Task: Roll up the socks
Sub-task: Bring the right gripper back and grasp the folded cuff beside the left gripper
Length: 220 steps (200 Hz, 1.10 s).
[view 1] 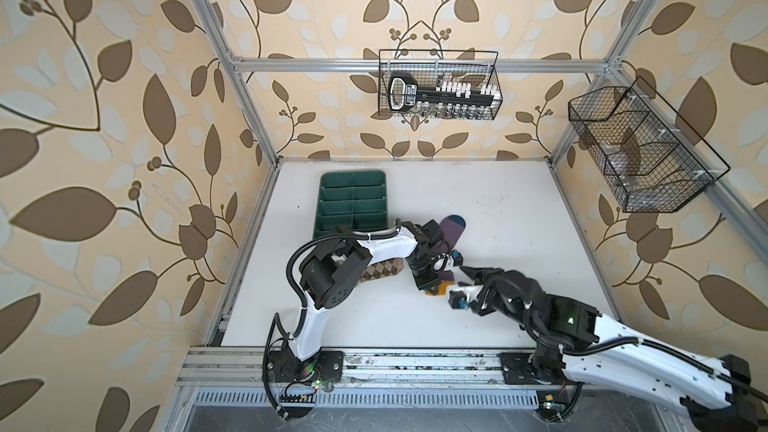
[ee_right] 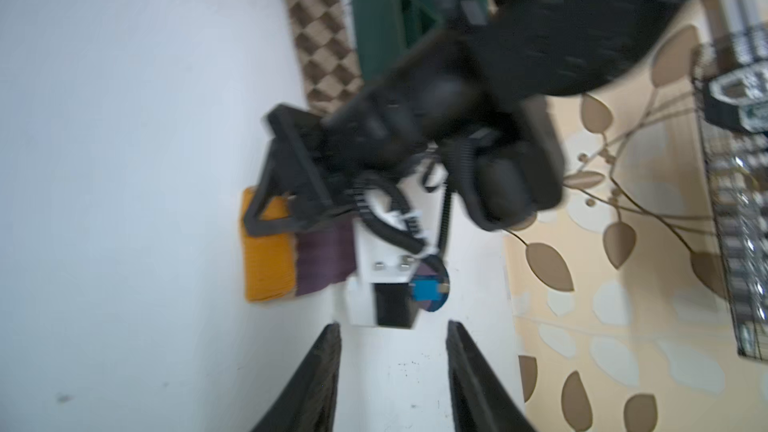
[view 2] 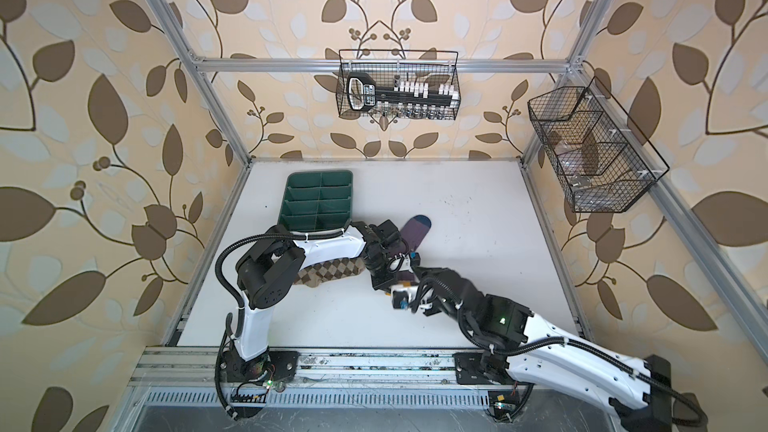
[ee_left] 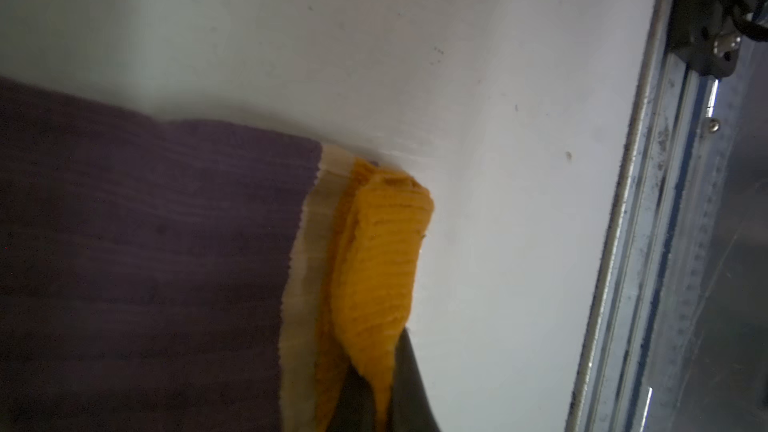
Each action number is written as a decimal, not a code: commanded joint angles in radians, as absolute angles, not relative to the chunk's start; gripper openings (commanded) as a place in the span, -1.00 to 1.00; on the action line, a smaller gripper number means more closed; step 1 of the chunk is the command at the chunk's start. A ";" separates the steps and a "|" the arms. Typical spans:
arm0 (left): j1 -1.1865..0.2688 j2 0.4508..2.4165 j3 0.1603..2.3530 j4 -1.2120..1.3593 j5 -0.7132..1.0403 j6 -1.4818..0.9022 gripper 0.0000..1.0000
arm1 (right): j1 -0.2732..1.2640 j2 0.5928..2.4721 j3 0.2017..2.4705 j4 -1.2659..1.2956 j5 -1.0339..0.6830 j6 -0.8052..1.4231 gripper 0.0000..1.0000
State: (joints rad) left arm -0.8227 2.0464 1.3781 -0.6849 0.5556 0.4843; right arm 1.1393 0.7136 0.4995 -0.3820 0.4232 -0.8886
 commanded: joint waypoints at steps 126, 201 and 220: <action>-0.781 2.123 1.404 -0.756 0.620 0.445 -1.00 | 1.052 1.395 0.448 0.028 0.430 -0.896 -0.28; -0.781 2.013 1.363 -0.693 0.570 0.386 -0.59 | 1.048 1.483 0.504 -0.085 0.366 -0.852 -1.00; -0.780 1.907 1.314 -0.623 0.518 0.349 -0.22 | 1.043 1.450 0.529 -0.169 0.315 -0.813 -1.00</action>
State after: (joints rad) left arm -0.7837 2.0411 1.3674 -0.6876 0.6315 0.3973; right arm 1.0447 1.4551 0.5095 -0.0013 0.4522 -0.8646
